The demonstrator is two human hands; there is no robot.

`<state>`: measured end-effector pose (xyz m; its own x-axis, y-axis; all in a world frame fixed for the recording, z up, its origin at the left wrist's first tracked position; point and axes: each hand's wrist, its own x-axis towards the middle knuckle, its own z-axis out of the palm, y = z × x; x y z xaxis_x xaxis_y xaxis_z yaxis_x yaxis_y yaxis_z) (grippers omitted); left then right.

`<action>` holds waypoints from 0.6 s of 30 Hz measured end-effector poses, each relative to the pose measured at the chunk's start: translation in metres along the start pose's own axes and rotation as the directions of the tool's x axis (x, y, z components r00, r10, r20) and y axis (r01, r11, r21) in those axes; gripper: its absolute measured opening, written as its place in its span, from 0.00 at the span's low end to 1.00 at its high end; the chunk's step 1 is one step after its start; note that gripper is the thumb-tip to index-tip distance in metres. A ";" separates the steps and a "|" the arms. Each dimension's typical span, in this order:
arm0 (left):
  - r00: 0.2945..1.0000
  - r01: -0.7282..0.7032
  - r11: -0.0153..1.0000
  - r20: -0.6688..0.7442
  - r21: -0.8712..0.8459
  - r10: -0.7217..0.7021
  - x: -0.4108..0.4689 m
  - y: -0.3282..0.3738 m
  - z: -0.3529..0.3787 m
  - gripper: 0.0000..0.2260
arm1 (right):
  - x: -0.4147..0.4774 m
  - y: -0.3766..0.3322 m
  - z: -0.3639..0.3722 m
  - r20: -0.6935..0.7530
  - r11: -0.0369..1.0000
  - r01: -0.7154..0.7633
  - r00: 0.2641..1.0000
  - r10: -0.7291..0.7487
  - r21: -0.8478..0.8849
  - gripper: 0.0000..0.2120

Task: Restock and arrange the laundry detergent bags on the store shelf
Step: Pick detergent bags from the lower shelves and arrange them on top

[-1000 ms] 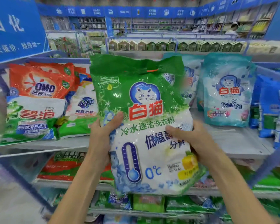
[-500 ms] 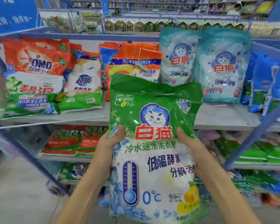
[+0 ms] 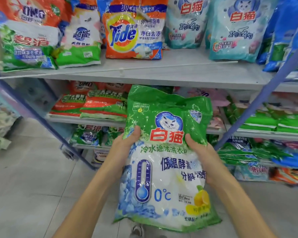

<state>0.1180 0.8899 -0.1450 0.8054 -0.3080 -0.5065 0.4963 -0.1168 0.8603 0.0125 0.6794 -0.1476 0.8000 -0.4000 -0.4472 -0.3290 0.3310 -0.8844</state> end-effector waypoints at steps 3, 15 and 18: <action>0.999 0.030 0.999 0.026 -0.024 -0.029 -0.013 -0.014 0.007 0.41 | 0.000 0.032 -0.009 -0.035 0.991 -0.124 0.991 0.126 0.039 0.39; 0.994 0.065 0.998 0.093 -0.011 -0.064 0.062 -0.047 -0.003 0.17 | 0.075 0.078 -0.017 -0.062 0.971 -0.215 0.973 0.222 0.108 0.60; 0.992 0.066 0.998 0.108 -0.024 -0.063 0.099 -0.046 -0.008 0.25 | 0.100 0.068 -0.008 -0.013 0.985 -0.149 0.988 0.151 0.090 0.44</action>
<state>0.1770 0.8723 -0.2352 0.7329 -0.4000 -0.5503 0.5558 -0.1145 0.8234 0.0660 0.6556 -0.2536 0.7348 -0.3563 -0.5772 -0.3979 0.4627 -0.7922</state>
